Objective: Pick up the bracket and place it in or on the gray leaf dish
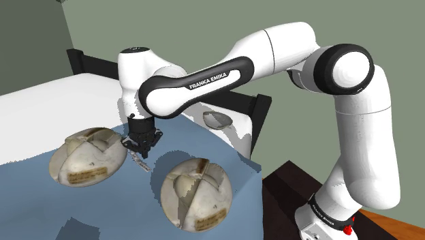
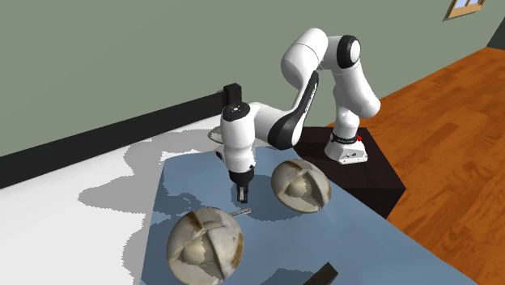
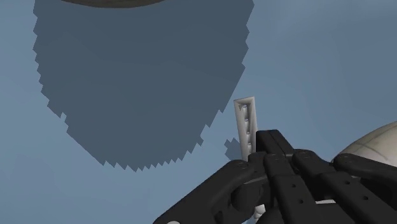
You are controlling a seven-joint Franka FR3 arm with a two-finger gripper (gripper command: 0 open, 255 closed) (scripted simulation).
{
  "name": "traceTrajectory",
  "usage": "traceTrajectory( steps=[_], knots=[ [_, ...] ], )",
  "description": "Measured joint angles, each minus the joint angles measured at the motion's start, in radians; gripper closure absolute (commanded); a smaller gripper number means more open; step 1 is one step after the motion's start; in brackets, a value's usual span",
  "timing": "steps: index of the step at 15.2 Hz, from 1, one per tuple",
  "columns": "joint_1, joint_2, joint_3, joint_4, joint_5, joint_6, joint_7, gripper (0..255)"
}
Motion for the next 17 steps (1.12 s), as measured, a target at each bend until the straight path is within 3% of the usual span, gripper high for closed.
traceTrajectory(
  steps=[1,3,7,9,12,14,17],
  knots=[
    [0.000,0.000,0.000,0.000,0.000,0.000,0.000,0],
    [0.018,0.083,-0.008,0.117,-0.006,-0.066,-0.045,0],
    [0.087,0.354,-0.034,0.535,-0.020,-0.333,-0.205,0],
    [0.107,0.432,-0.040,0.669,-0.023,-0.402,-0.256,0],
    [0.105,0.442,-0.040,0.674,-0.027,-0.399,-0.264,0],
    [0.101,0.435,-0.037,0.641,-0.029,-0.365,-0.259,0],
    [0.086,0.422,-0.031,0.558,-0.028,-0.390,-0.247,0]
  ],
)
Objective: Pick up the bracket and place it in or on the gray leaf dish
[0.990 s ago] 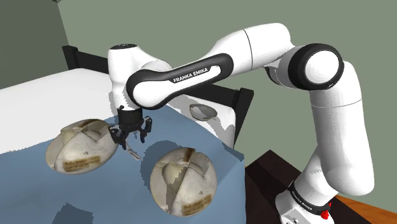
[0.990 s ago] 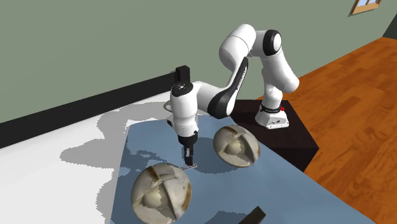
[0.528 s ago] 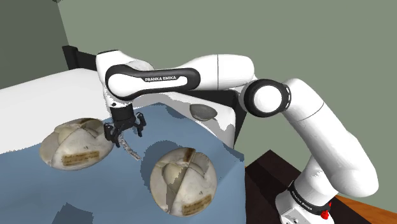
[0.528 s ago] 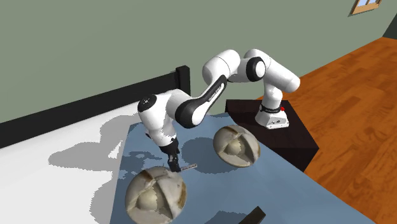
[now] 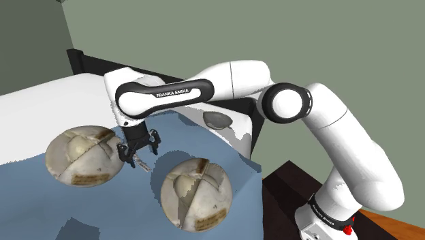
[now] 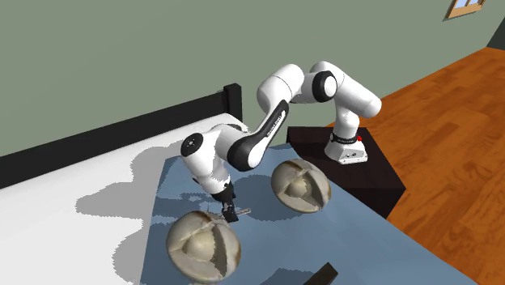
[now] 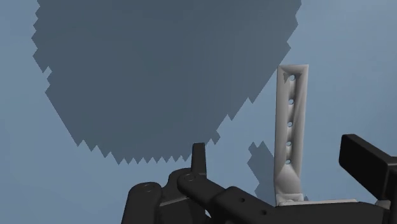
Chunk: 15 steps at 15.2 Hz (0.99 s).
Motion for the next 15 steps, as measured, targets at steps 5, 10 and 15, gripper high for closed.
traceTrajectory(
  steps=[5,10,15],
  knots=[
    [-0.008,0.012,0.008,0.007,-0.011,0.034,0.001,0],
    [0.003,0.040,0.007,0.046,-0.016,0.079,-0.004,255],
    [0.006,0.044,0.006,0.054,-0.018,0.079,-0.003,255]
  ],
)
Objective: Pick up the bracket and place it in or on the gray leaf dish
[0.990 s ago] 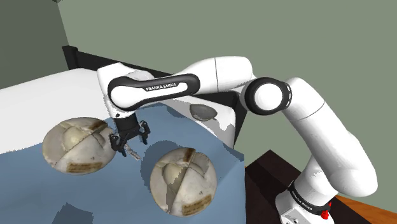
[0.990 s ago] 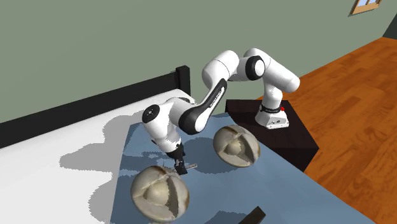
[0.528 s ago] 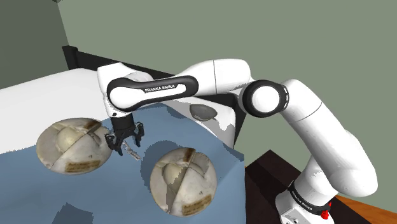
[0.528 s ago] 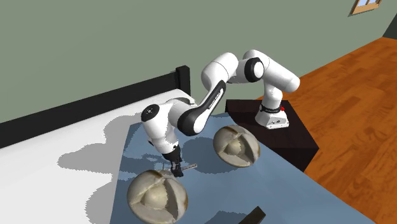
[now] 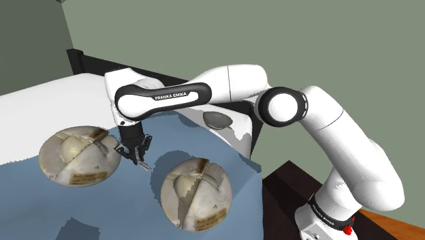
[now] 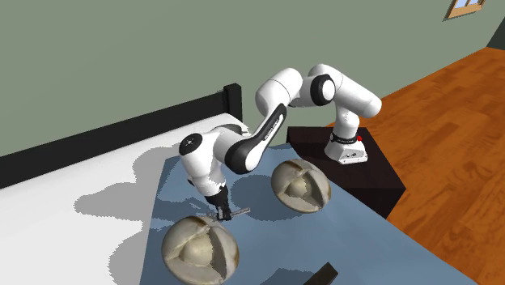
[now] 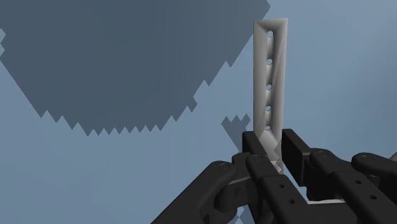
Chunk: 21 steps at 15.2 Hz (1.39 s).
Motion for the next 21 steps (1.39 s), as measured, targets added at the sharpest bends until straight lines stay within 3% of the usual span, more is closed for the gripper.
traceTrajectory(
  steps=[8,21],
  knots=[
    [0.002,-0.026,0.007,0.016,0.008,-0.048,0.001,255],
    [0.051,-0.026,0.008,0.207,0.015,-0.223,-0.009,255]
  ],
)
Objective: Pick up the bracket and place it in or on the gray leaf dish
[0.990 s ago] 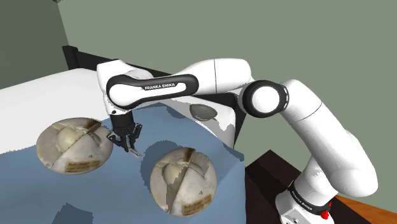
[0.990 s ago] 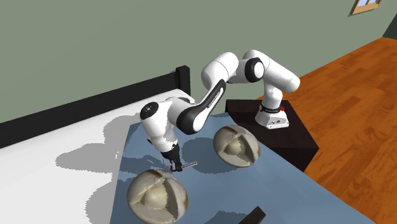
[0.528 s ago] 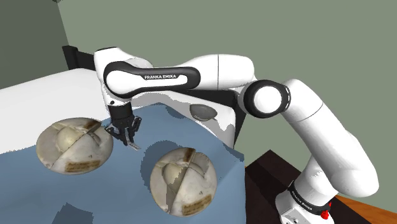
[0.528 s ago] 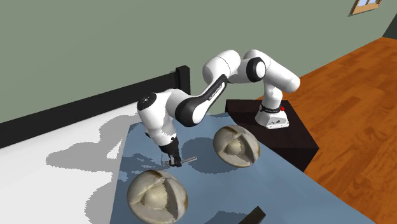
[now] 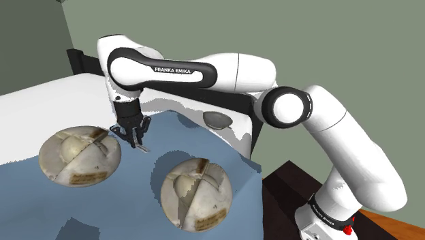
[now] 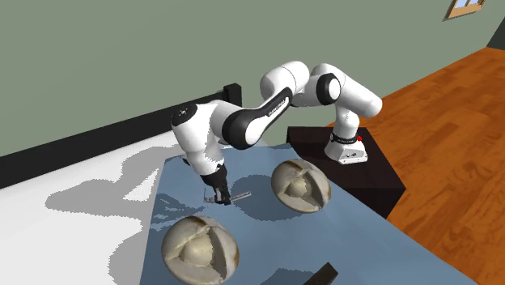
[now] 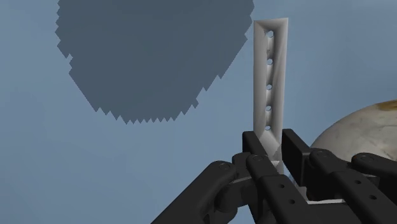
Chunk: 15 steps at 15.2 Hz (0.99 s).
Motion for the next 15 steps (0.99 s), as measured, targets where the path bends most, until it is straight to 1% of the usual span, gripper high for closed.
traceTrajectory(
  steps=[3,4,5,8,9,11,12,14,15],
  knots=[
    [0.021,0.018,-0.005,0.076,-0.002,-0.052,-0.008,255],
    [-0.020,-0.036,0.009,-0.025,0.007,-0.021,-0.003,255],
    [-0.056,-0.077,0.016,-0.100,0.012,0.010,-0.008,255],
    [-0.160,-0.184,0.032,-0.296,0.032,0.087,-0.036,255],
    [-0.187,-0.209,0.035,-0.335,0.037,0.099,-0.048,255],
    [-0.255,-0.277,0.043,-0.461,0.053,0.150,-0.075,255],
    [-0.285,-0.302,0.044,-0.506,0.059,0.168,-0.092,255],
    [-0.344,-0.352,0.047,-0.591,0.071,0.202,-0.127,255],
    [-0.363,-0.364,0.045,-0.605,0.074,0.203,-0.145,255]
  ],
)
